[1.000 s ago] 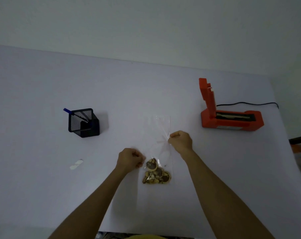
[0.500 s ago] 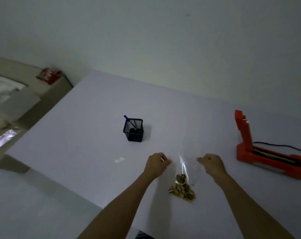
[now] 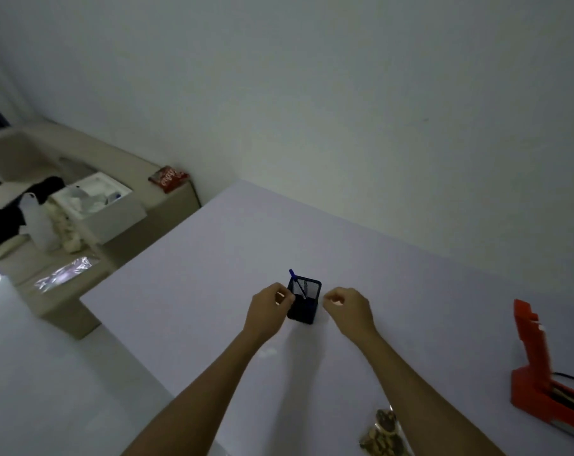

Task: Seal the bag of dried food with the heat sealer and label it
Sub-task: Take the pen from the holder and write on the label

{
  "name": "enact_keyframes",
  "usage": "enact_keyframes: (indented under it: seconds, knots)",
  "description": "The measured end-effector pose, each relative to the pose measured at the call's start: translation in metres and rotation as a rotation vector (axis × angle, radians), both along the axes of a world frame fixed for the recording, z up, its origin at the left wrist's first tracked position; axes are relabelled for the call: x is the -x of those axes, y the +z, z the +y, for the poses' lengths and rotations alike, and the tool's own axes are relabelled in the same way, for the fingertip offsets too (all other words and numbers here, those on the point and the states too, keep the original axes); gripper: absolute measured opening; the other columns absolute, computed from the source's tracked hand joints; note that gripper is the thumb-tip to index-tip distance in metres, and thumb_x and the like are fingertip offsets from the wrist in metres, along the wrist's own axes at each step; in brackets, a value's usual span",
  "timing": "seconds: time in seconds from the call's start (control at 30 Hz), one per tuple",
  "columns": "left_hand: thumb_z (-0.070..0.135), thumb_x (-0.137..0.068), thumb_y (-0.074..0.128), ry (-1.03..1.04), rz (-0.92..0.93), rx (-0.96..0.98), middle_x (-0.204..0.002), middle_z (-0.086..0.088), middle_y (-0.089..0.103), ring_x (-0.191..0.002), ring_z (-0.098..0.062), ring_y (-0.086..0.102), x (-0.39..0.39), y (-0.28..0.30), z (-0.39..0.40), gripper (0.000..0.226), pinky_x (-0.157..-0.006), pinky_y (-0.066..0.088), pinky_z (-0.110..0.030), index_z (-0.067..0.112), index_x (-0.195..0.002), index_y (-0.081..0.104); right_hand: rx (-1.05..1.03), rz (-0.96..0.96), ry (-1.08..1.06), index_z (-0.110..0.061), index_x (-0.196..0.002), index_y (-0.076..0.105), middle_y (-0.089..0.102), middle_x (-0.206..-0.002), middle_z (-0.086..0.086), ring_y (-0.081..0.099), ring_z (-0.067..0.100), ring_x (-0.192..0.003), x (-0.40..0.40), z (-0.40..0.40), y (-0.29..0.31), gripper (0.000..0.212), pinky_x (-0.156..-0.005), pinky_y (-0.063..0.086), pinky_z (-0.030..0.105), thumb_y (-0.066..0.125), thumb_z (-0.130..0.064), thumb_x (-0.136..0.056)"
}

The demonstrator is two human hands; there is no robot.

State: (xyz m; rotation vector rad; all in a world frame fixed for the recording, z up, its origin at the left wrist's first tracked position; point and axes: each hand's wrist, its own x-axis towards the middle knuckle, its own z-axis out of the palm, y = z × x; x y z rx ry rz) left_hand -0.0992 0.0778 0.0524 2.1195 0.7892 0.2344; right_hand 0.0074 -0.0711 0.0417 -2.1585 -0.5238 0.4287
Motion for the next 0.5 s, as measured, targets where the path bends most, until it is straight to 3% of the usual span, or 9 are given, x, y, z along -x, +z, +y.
enact_keyframes:
  seconds: [0.13, 0.27, 0.37, 0.5]
  knots:
    - [0.027, -0.093, 0.058, 0.027, 0.021, 0.015, -0.096, -0.001, 0.064, -0.084, -0.015, 0.059, -0.020, -0.012, 0.042, 0.020, -0.068, 0.044, -0.021, 0.017, -0.110, 0.059, 0.185, -0.109, 0.004, -0.013, -0.082, 0.074, 0.067, -0.094, 0.009, 0.060, 0.025, -0.086, -0.018, 0.065, -0.023, 0.018, -0.065, 0.057, 0.033, 0.057, -0.020, -0.086]
    - [0.026, -0.093, 0.058, -0.057, 0.053, -0.028, -0.119, -0.008, 0.057, -0.102, -0.019, 0.057, -0.053, -0.041, 0.068, 0.037, -0.082, 0.042, -0.024, 0.021, -0.129, 0.051, 0.413, -0.184, -0.036, -0.011, -0.088, 0.072, 0.063, -0.095, 0.011, 0.057, 0.029, -0.091, -0.029, 0.093, -0.050, 0.018, -0.061, 0.049, 0.030, 0.060, -0.024, -0.089]
    - [0.021, -0.094, 0.057, -0.161, 0.066, -0.008, -0.127, -0.008, 0.052, -0.109, -0.022, 0.056, -0.072, -0.062, 0.075, 0.045, -0.087, 0.041, -0.024, 0.022, -0.137, 0.045, 0.448, -0.154, -0.048, -0.010, -0.088, 0.074, 0.066, -0.092, 0.010, 0.062, 0.029, -0.088, -0.031, 0.099, -0.068, 0.016, -0.059, 0.051, 0.030, 0.064, -0.023, -0.087]
    - [0.014, -0.094, 0.056, -0.308, 0.086, -0.038, -0.125, -0.009, 0.058, -0.106, -0.023, 0.058, -0.085, -0.078, 0.084, 0.040, -0.092, 0.046, -0.028, 0.018, -0.133, 0.052, 0.404, -0.136, -0.083, -0.013, -0.102, 0.075, 0.062, -0.103, 0.012, 0.059, 0.031, -0.099, -0.031, 0.104, -0.080, 0.023, -0.075, 0.056, 0.040, 0.072, -0.025, -0.083]
